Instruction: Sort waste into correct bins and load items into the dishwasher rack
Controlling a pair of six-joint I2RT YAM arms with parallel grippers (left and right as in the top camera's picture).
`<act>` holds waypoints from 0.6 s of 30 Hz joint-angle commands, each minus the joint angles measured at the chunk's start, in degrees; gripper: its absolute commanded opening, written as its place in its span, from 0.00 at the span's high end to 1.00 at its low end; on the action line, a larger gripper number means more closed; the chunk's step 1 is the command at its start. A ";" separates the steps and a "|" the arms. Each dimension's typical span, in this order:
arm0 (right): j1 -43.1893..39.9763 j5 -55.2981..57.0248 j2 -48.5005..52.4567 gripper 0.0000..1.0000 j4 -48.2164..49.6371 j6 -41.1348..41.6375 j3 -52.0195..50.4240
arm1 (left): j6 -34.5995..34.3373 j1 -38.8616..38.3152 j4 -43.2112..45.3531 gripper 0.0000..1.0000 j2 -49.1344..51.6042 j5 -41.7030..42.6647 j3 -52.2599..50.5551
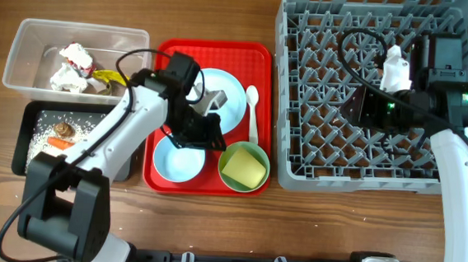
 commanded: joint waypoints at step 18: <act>0.28 -0.94 0.37 0.56 0.07 -2.08 -0.37 | 1.95 -5.90 12.70 0.77 0.42 6.12 -9.53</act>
